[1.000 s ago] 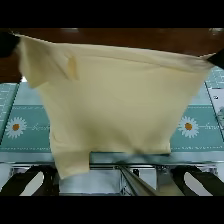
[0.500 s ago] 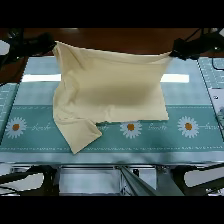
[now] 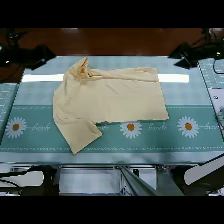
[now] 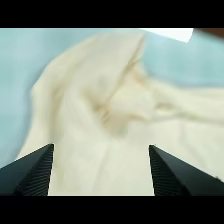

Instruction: Fold the shirts.

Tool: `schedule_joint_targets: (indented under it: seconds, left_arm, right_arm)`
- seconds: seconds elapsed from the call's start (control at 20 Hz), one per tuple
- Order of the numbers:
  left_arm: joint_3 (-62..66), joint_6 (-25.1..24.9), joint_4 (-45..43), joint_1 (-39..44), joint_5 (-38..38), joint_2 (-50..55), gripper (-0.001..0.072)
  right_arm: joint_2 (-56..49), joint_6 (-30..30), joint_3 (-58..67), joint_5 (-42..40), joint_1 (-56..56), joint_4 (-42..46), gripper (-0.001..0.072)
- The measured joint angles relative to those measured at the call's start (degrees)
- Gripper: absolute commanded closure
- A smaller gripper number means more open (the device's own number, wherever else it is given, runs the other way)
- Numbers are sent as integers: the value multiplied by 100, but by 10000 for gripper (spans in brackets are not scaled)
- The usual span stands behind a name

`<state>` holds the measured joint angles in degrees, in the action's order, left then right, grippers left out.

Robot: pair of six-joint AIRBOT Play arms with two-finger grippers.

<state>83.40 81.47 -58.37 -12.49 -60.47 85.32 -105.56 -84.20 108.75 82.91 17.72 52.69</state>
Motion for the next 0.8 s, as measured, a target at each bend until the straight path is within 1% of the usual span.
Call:
schedule_joint_targets:
  seconds: [0.1,0.15,0.2,0.3,0.4,0.55,0.65,0.8]
  left_arm:
    - [-341,-50,-125,-533,-850,-105,6]
    - [-651,-118,-164,-791,-1178,-208,6]
    - [-1056,-205,-175,-1029,-1401,-348,6]
    - [-1978,-369,-199,-1453,-1604,-658,6]
    - [-2916,-562,0,-1814,-1460,-931,6]
    - [-4037,-1023,737,-2109,-1093,-1095,6]
    - [-4524,-1303,1290,-2127,-796,-1102,6]
    - [-4874,-1665,1954,-1873,-396,-1054,6]
  right_arm:
    - [317,-11,-345,549,385,592,83]
    - [581,-26,-693,636,597,837,82]
    - [894,-24,-1139,581,800,992,82]
    - [1558,76,-2216,203,1141,1097,83]
    - [2212,310,-3383,-249,1392,1001,83]
    - [2959,787,-4990,-807,1547,420,86]
    - [3252,1062,-5755,-1097,1545,-4,86]
    - [3453,1300,-6415,-1331,1434,-350,86]
